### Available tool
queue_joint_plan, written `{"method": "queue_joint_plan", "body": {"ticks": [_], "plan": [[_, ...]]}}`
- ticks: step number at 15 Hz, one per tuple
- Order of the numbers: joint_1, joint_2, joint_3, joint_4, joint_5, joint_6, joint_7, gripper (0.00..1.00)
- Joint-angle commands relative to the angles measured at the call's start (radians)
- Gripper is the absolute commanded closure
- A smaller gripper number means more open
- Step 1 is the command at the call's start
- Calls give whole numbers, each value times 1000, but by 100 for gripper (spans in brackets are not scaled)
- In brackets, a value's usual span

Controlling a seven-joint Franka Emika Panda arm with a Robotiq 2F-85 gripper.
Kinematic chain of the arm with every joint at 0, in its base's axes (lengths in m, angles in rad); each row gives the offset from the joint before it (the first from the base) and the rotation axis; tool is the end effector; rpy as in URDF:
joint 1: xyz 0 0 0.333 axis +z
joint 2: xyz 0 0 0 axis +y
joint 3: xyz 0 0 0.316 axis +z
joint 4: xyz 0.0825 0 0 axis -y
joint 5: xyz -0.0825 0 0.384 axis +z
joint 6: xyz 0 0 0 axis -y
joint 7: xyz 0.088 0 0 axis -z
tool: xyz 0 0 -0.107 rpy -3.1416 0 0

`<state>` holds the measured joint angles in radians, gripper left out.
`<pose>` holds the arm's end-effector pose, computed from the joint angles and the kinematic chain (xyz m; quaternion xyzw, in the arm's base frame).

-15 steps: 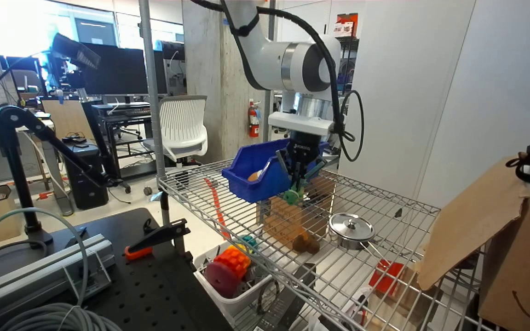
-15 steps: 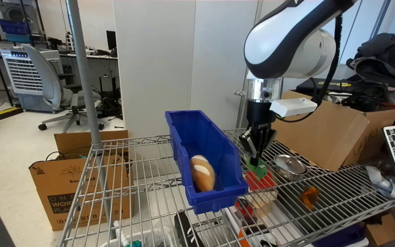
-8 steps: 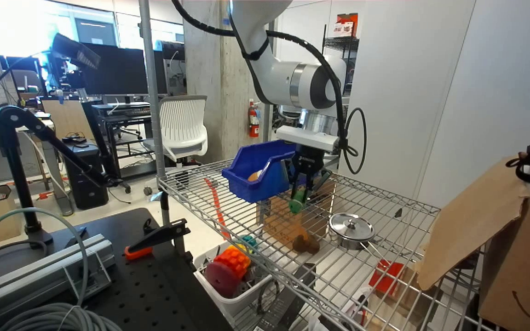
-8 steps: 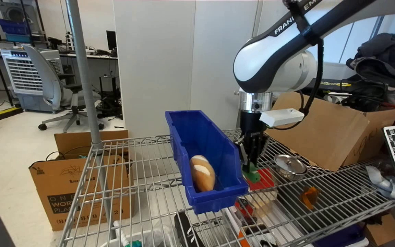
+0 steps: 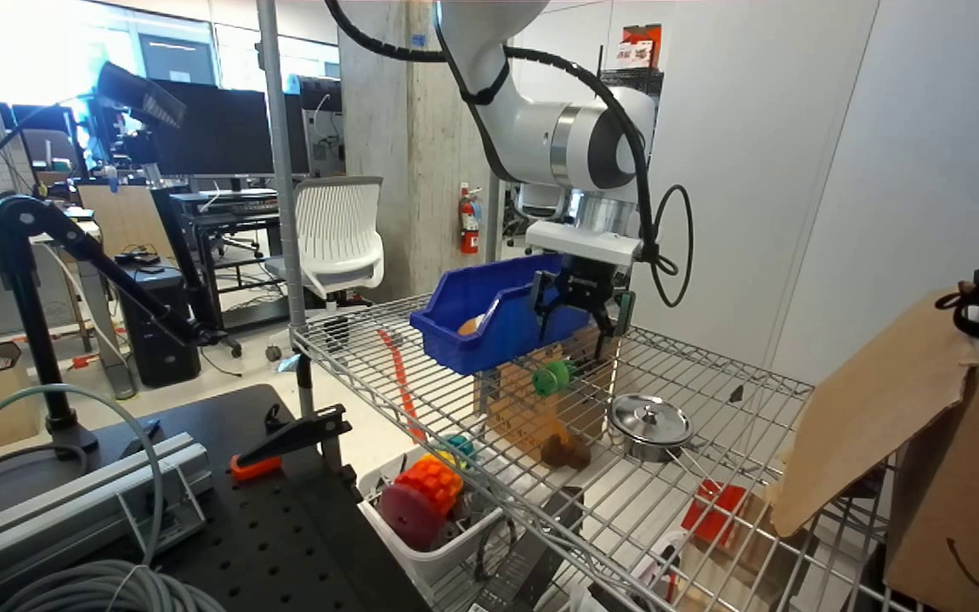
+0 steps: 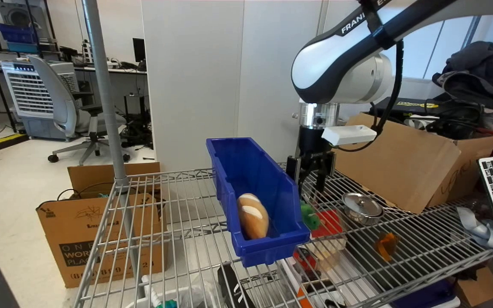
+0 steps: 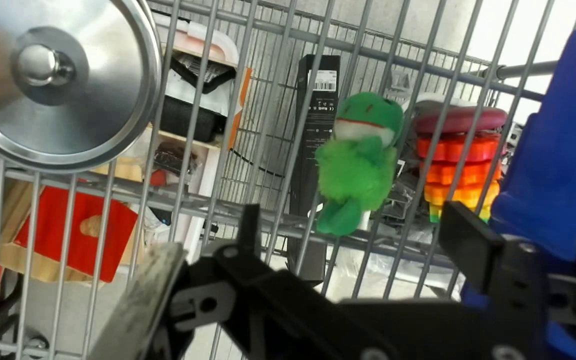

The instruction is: Move the green doll to the right of the blue box

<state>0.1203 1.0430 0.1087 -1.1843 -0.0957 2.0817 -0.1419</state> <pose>0.7275 0.1427 0.1357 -0.9799 -0.1867 0.0702 0.0057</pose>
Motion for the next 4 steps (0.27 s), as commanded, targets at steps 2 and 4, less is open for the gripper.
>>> {"method": "queue_joint_plan", "body": {"ticks": [2, 4], "plan": [[-12, -20, -7, 2, 29, -4, -14, 0], [-13, -17, -8, 2, 29, -4, -14, 0]]}}
